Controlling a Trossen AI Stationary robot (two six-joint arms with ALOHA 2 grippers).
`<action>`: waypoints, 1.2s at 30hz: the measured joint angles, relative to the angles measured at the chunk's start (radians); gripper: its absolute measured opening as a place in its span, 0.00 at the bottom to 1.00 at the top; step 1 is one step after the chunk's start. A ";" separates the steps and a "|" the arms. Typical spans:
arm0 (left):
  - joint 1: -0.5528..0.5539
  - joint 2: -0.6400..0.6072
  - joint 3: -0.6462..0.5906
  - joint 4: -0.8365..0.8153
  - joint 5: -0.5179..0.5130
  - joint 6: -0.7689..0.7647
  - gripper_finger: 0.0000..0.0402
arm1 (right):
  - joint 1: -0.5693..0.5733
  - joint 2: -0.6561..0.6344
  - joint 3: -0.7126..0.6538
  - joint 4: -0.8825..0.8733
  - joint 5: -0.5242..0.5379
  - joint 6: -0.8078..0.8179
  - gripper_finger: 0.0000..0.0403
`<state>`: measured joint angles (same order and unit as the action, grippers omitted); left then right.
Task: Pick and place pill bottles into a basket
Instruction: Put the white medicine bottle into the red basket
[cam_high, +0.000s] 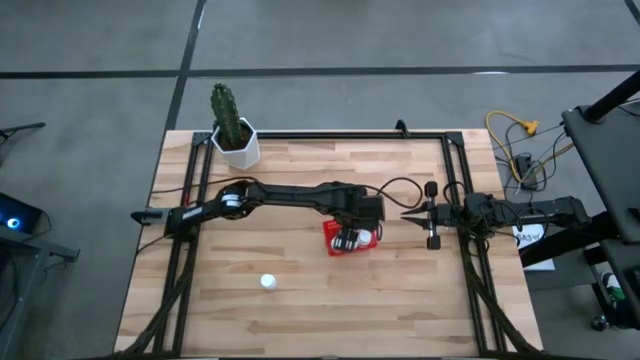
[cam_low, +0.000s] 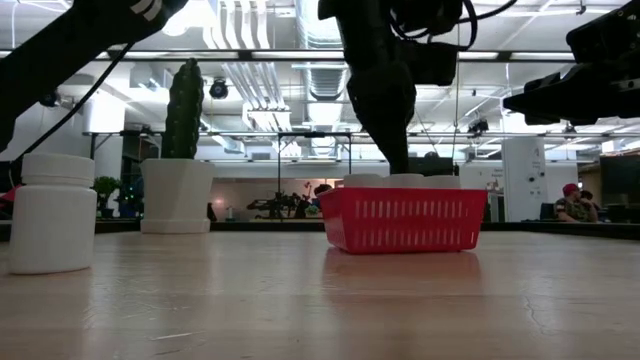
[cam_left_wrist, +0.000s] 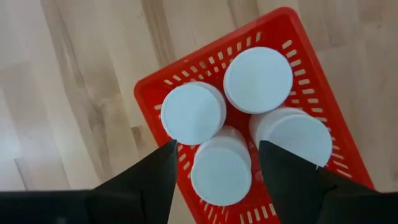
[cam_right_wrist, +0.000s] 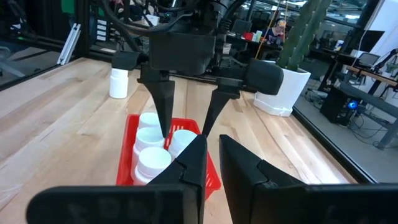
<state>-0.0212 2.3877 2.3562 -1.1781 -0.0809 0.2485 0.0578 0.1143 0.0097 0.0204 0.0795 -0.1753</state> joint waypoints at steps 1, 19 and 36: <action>0.000 -0.001 0.000 -0.003 -0.002 0.000 0.51 | 0.000 0.000 0.000 0.000 0.000 0.000 0.08; -0.062 -0.119 -0.003 -0.109 -0.066 -0.007 0.51 | 0.001 0.001 0.000 0.000 0.000 0.000 0.08; -0.289 -0.306 -0.306 -0.116 -0.091 -0.111 0.51 | 0.001 0.000 0.000 0.000 0.000 0.000 0.08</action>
<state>-0.3103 2.0813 2.0497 -1.2943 -0.1718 0.1380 0.0586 0.1139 0.0093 0.0204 0.0792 -0.1753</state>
